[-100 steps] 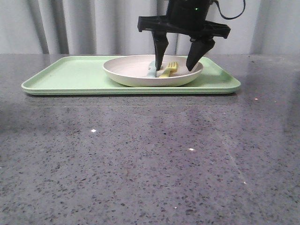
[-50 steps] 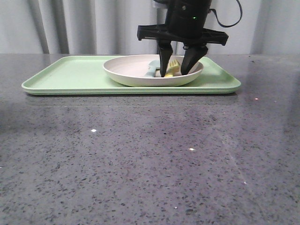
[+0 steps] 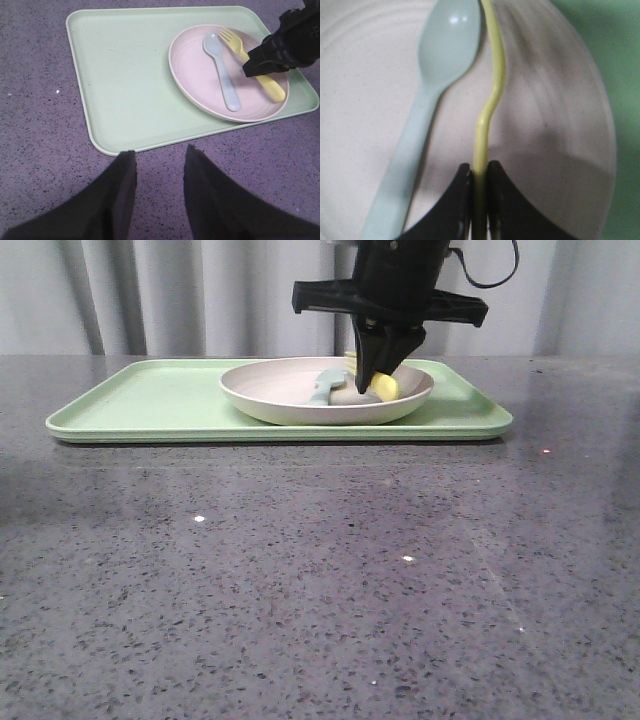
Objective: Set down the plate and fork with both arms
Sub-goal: 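Lift the yellow fork out of the plate with the right gripper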
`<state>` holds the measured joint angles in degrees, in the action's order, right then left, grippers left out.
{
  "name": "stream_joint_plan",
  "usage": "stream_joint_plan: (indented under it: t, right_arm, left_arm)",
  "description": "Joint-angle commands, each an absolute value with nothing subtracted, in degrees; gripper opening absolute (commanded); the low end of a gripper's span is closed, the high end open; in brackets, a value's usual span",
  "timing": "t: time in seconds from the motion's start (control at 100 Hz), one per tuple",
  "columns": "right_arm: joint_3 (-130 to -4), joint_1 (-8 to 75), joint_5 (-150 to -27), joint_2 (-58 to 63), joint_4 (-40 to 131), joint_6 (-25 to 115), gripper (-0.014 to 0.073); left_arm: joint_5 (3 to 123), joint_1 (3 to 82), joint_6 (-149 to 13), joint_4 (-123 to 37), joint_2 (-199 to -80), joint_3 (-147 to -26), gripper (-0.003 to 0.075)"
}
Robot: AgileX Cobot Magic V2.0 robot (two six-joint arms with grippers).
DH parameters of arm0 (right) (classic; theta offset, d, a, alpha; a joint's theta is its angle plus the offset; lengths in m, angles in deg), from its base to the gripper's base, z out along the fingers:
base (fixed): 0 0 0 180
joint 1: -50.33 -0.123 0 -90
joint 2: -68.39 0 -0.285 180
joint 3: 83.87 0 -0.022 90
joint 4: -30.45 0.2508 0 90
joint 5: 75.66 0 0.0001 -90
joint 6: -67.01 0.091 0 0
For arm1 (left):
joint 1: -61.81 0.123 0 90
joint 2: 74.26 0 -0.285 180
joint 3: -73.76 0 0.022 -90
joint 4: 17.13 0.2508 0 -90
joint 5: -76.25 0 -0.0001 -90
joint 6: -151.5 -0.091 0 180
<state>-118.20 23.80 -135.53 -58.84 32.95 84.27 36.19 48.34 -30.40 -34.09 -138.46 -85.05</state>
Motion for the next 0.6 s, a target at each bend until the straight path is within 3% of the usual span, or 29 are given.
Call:
stream_joint_plan:
  t: [0.0, 0.59]
  right_arm:
    - [-119.8, 23.9, -134.2, -53.1, 32.4, 84.3, -0.0027]
    - [-119.3, 26.7, -143.0, -47.9, 25.9, 84.0, -0.0028]
  left_arm:
    - [40.1, 48.4, -30.2, -35.0, -137.5, -86.6, 0.0242]
    - [38.9, 48.4, -30.2, -35.0, -137.5, -86.6, 0.0242]
